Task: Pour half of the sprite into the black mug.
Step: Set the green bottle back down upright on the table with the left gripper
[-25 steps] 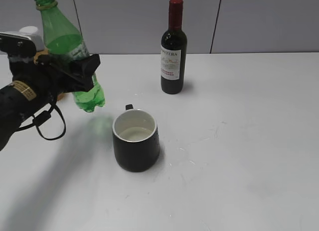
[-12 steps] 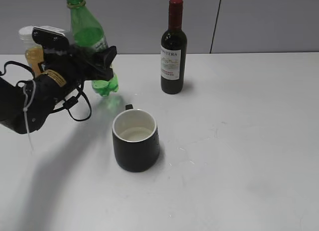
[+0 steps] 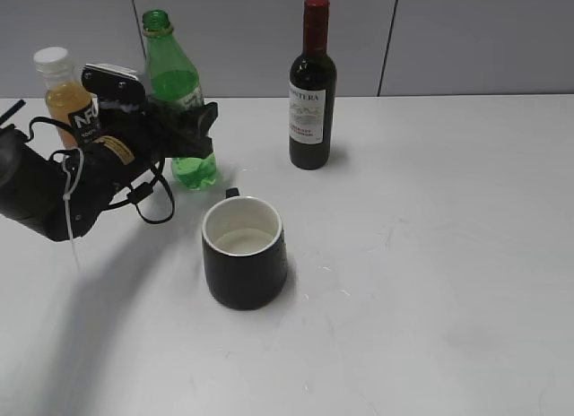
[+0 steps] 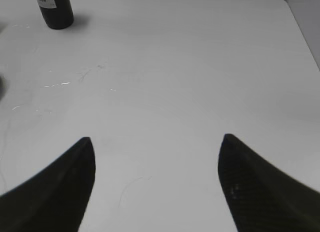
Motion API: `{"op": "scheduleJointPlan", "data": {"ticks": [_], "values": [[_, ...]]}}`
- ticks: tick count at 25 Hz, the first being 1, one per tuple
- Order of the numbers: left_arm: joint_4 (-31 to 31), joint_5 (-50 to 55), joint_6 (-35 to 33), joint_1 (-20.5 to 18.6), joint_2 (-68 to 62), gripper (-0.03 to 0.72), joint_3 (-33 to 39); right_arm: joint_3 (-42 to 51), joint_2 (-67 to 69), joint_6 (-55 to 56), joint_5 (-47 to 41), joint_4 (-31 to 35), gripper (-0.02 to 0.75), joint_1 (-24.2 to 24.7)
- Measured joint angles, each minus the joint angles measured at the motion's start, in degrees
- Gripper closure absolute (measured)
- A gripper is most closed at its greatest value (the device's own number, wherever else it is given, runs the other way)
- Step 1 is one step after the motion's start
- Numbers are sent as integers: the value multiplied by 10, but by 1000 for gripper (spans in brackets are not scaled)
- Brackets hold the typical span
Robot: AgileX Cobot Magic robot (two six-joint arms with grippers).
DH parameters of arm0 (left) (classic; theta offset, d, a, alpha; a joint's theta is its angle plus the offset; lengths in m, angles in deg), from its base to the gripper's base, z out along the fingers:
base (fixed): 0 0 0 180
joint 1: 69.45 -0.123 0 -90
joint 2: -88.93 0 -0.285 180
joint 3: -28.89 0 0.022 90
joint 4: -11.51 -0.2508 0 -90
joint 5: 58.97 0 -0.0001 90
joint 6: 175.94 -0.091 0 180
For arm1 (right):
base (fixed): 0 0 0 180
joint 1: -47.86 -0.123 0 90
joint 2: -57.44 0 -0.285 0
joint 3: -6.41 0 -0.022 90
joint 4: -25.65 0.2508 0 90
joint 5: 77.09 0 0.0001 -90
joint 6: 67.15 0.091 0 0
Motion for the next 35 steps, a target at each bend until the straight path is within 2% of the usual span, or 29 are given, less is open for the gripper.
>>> {"op": "scheduleJointPlan", "data": {"ticks": [6, 11, 15, 21, 35], "values": [[-1, 11, -5, 0, 0, 221, -3, 0, 0, 0, 0, 0, 158, 0], [-2, 13, -5, 0, 0, 134, -4, 0, 0, 0, 0, 0, 158, 0], [-2, 11, -7, 0, 1, 94, -5, 0, 0, 0, 0, 0, 158, 0], [-2, 10, -8, 0, 4, 85, -1, 0, 0, 0, 0, 0, 158, 0], [-15, 10, -9, -26, 78, 85, 91, 0, 0, 0, 0, 0, 158, 0]]}}
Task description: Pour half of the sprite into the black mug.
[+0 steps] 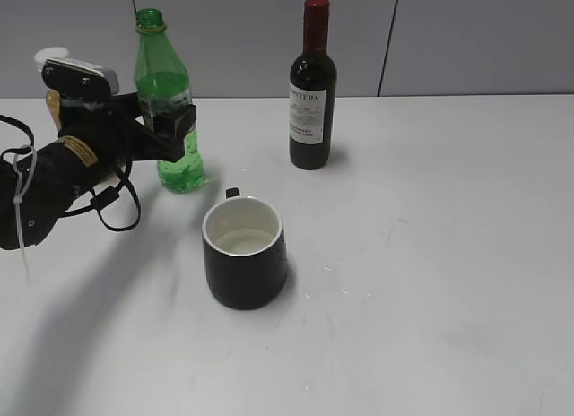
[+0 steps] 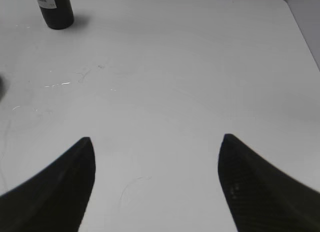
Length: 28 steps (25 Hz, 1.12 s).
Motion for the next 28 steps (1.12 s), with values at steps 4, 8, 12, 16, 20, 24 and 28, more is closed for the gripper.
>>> {"op": "scheduleJointPlan", "data": {"ticks": [4, 8, 12, 16, 20, 24, 28], "values": [[-2, 3, 0, 0, 20, 85, 29, 0, 0, 0, 0, 0, 158, 0], [-7, 22, -1, 0, 50, 85, 57, 0, 0, 0, 0, 0, 158, 0], [-12, 61, -1, 0, 92, 85, 76, 0, 0, 0, 0, 0, 158, 0], [-13, 178, -1, 0, 152, 86, 77, 0, 0, 0, 0, 0, 158, 0], [-13, 295, -1, 0, 212, 92, 77, 0, 0, 0, 0, 0, 158, 0], [-13, 455, -1, 0, 264, 95, 77, 0, 0, 0, 0, 0, 158, 0], [-9, 631, -1, 0, 323, 95, 63, 0, 0, 0, 0, 0, 158, 0]]}}
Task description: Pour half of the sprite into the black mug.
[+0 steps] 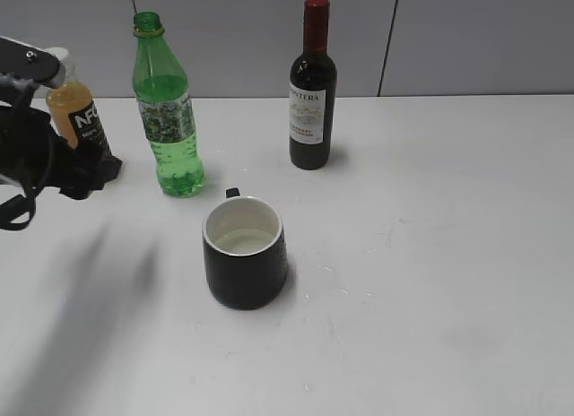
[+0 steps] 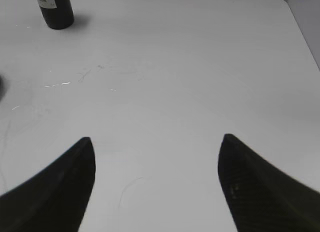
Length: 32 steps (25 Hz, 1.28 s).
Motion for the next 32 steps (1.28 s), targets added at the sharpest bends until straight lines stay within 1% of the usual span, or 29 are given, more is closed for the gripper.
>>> {"op": "scheduleJointPlan", "data": {"ticks": [5, 7, 9, 10, 12, 14, 16, 19, 22, 26, 32], "values": [[21, 267, 0, 0, 57, 95, -62, 0, 0, 0, 0, 0, 158, 0], [32, 342, -4, 0, 71, 95, -79, 0, 0, 0, 0, 0, 158, 0], [62, 389, -27, -3, 78, 95, -83, 0, 0, 0, 0, 0, 158, 0], [85, 402, -51, -9, 80, 95, -83, 0, 0, 0, 0, 0, 158, 0], [150, 431, -95, -33, 81, 95, -83, 0, 0, 0, 0, 0, 158, 0], [186, 461, -121, -59, 83, 95, -83, 0, 0, 0, 0, 0, 158, 0], [187, 509, -130, -76, 92, 95, -83, 0, 0, 0, 0, 0, 158, 0], [181, 556, -133, -81, 131, 95, -76, 0, 0, 0, 0, 0, 158, 0], [177, 556, -112, -81, 203, 95, -31, 0, 0, 0, 0, 0, 158, 0], [148, 570, -78, -81, 316, 95, 38, 0, 0, 0, 0, 0, 158, 0], [115, 572, -66, -81, 488, 95, 102, 0, 0, 0, 0, 0, 158, 0]]}}
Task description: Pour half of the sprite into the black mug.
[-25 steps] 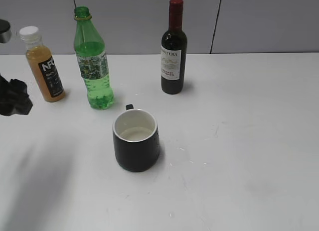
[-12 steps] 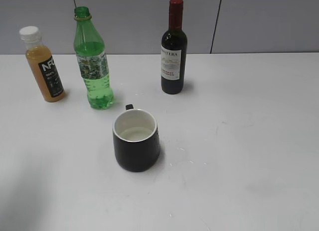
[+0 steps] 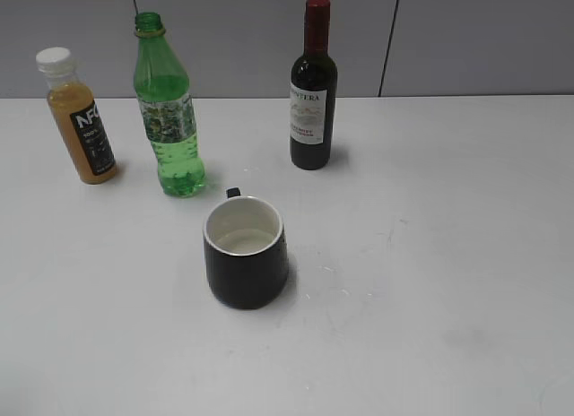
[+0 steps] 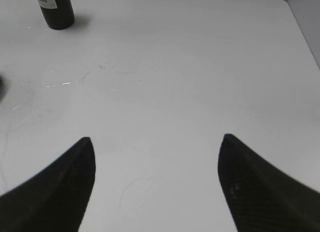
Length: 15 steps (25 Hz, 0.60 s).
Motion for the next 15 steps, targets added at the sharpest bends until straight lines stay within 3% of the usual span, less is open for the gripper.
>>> {"op": "scheduleJointPlan", "data": {"ticks": [15], "values": [[-15, 5, 17, 0, 283, 95, 15, 0, 0, 0, 0, 0, 158, 0]]}}
